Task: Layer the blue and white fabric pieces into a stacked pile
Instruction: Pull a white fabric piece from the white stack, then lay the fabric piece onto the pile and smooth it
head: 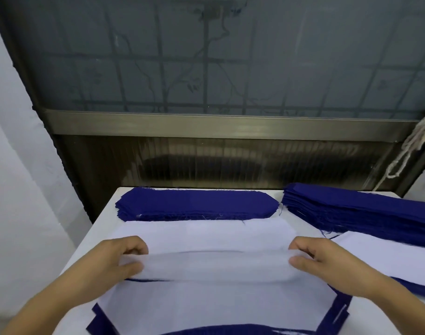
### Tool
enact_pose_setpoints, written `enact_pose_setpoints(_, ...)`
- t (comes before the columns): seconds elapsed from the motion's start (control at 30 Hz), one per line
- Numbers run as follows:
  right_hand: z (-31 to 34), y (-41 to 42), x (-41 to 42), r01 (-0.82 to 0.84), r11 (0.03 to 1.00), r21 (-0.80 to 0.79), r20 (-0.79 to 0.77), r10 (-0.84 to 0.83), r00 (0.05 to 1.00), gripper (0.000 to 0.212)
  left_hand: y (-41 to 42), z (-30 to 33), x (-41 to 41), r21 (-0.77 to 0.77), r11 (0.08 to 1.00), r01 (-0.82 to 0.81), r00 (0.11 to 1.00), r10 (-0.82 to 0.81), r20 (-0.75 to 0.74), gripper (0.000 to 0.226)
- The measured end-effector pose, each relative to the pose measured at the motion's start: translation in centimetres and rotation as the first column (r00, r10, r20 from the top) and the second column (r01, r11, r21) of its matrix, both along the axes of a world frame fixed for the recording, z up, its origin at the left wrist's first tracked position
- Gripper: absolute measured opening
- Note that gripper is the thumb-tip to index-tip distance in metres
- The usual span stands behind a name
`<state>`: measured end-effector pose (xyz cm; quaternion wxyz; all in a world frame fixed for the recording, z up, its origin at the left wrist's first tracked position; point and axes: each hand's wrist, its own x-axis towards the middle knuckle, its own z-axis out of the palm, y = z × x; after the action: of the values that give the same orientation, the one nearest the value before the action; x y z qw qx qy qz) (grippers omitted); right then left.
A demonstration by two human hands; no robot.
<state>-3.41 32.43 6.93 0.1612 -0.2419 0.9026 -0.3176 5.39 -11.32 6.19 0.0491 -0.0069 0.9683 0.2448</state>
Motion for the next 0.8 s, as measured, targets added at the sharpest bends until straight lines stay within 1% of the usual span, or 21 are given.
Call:
enact_pose_setpoints(0.03,0.7,0.2,0.3,-0.022,0.999,-0.029,0.076,0.024,0.997,0.010,0.1,0.4,0.3,0.042,0.999,0.024,0.999,-0.026,0.048,0.008)
enact_pose_setpoints(0.07,1.2,0.2,0.4,-0.034,0.998,-0.045,0.112,0.039,0.993,0.011,0.4,0.9,0.5,0.069,0.997,0.042,0.997,-0.047,0.064,0.006)
enact_pose_setpoints(0.1,1.5,0.1,0.4,-0.031,0.999,-0.042,0.107,0.035,0.994,0.011,0.7,1.2,0.4,0.085,0.995,0.048,0.997,-0.054,0.062,0.006)
enact_pose_setpoints(0.13,1.7,-0.1,0.4,-0.010,0.999,-0.032,0.069,0.012,0.998,0.011,1.1,1.5,0.4,0.096,0.995,0.031,0.999,-0.035,0.040,0.009)
enact_pose_setpoints(0.23,1.7,-0.5,0.8,0.079,0.995,-0.062,-0.169,-0.088,0.982,0.011,2.0,1.9,0.6,0.074,0.995,-0.069,0.986,0.079,-0.148,0.013)
enact_pose_setpoints(0.3,1.2,-0.2,1.7,0.063,0.994,-0.088,-0.368,-0.091,0.925,0.010,2.1,1.6,1.4,0.096,0.994,-0.061,0.958,0.086,-0.275,0.015)
enact_pose_setpoints(0.37,0.0,0.6,2.9,-0.002,0.999,-0.052,-0.549,-0.027,0.835,0.011,2.3,0.9,2.6,0.097,0.995,0.030,0.929,0.008,-0.370,0.020)
enact_pose_setpoints(0.43,-2.1,1.7,4.1,-0.079,0.996,0.036,-0.647,0.084,0.758,0.021,2.6,-0.5,3.9,-0.005,0.986,0.164,0.905,-0.152,-0.398,0.027)
enact_pose_setpoints(0.5,-4.4,2.5,5.0,-0.118,0.987,0.111,-0.675,0.162,0.720,0.038,3.3,-2.1,4.8,-0.098,0.956,0.276,0.881,-0.292,-0.373,0.023)
enact_pose_setpoints(0.53,-5.3,2.8,5.4,-0.122,0.985,0.119,-0.672,0.170,0.720,0.045,3.5,-2.8,5.2,-0.095,0.948,0.305,0.876,-0.318,-0.364,0.020)
enact_pose_setpoints(0.6,-6.0,3.0,5.7,-0.120,0.988,0.092,-0.661,0.151,0.735,0.049,3.2,-3.4,5.4,-0.059,0.943,0.328,0.872,-0.326,-0.365,0.011)
enact_pose_setpoints(0.63,-6.0,3.0,5.7,-0.122,0.989,0.081,-0.657,0.145,0.740,0.049,3.2,-3.1,5.5,-0.055,0.944,0.326,0.875,-0.323,-0.361,0.013)
enact_pose_setpoints(0.7,-5.9,2.9,5.7,-0.129,0.987,0.092,-0.659,0.158,0.736,0.045,3.0,-2.5,5.5,-0.104,0.930,0.353,0.867,-0.367,-0.338,0.011)
enact_pose_setpoints(0.73,-5.8,2.9,5.7,-0.131,0.986,0.101,-0.652,0.165,0.740,0.039,3.0,-2.3,5.6,-0.128,0.923,0.362,0.871,-0.384,-0.306,0.012)
enact_pose_setpoints(0.77,-5.7,2.9,5.8,-0.132,0.985,0.108,-0.640,0.170,0.750,0.029,3.1,-2.1,5.7,-0.151,0.916,0.371,0.878,-0.399,-0.265,0.015)
enact_pose_setpoints(0.8,-5.5,3.0,5.9,-0.135,0.984,0.115,-0.618,0.177,0.766,0.019,3.2,-2.1,5.9,-0.180,0.912,0.368,0.883,-0.403,-0.240,0.014)
